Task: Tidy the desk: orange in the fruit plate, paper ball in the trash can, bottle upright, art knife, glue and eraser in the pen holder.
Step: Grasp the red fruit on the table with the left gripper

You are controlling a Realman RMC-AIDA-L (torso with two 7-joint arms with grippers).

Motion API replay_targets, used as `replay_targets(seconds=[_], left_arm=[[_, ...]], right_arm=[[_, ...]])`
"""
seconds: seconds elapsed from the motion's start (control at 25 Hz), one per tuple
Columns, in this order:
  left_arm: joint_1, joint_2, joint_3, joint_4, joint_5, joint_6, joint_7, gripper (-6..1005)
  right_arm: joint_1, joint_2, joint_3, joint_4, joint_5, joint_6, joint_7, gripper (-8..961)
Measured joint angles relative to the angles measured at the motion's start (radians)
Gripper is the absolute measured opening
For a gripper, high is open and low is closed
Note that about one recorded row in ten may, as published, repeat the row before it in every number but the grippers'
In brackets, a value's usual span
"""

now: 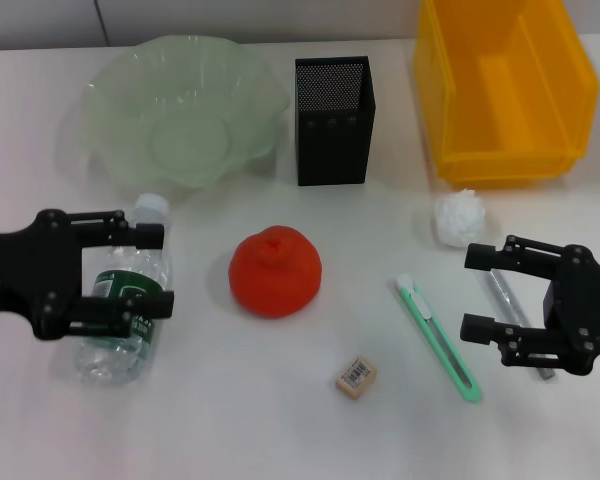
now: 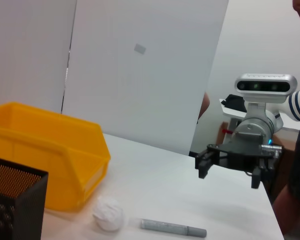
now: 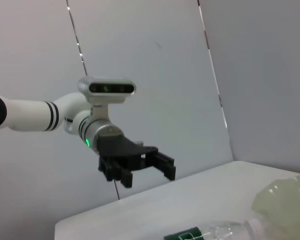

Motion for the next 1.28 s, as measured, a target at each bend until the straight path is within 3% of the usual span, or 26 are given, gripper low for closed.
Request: replay_targets(seconds=[0.24,0.28,0.36,0.48,0.52,0.56,0.64,0.88,0.96,1.0,1.2,1.28], left_arm=[[-0.054,-0.014,0.005,0.061,0.013,-0.009,-0.065,763],[-0.102,-0.036,0.017,0.146,0.033,-0.015,-0.133,763],[-0.135,-0.048,0.042,0.207,0.052,-0.021,-0.191,762],[-0.179,-0.052,0.174,0.294,0.067,-0.06,-0.3,762],[-0.19,-0.052,0.284,0.339,0.074,-0.126,-0.368,762],[-0.19,-0.052,0.284,0.339,0.074,-0.126,-0.368,762],[-0.191,-0.053,0.394,0.36,0.09,-0.214,-0.421,761],[-0.183,-0.056,0.646,0.323,0.168,-0.458,-0.473,760],[-0.183,-0.056,0.646,0.323,0.168,-0.458,-0.473,760],[-0.181,-0.057,0.698,0.292,0.182,-0.512,-0.472,760],[-0.182,-0.057,0.752,0.256,0.215,-0.568,-0.473,759],[-0.19,-0.058,0.807,0.196,0.258,-0.649,-0.48,758]], right_arm=[[-0.03,-0.008,0.007,0.002,0.0,0.025,-0.003,790],[-0.038,-0.008,0.009,0.001,0.0,0.032,-0.005,790],[-0.049,-0.009,0.01,0.0,0.0,0.036,-0.006,791],[-0.064,-0.01,0.011,-0.002,0.0,0.044,-0.006,791],[-0.073,-0.01,0.011,-0.001,0.001,0.056,-0.006,791],[-0.073,-0.01,0.011,-0.001,0.001,0.056,-0.006,791],[-0.079,-0.01,0.011,0.002,0.001,0.066,-0.007,791],[-0.084,-0.004,0.011,0.004,0.001,0.081,-0.009,791],[-0.084,-0.003,0.011,0.004,0.001,0.081,-0.009,791],[-0.084,-0.003,0.011,0.004,0.001,0.081,-0.009,791],[-0.083,-0.001,0.009,0.005,0.0,0.081,-0.009,791],[-0.081,-0.001,0.007,0.005,0.0,0.081,-0.009,791]])
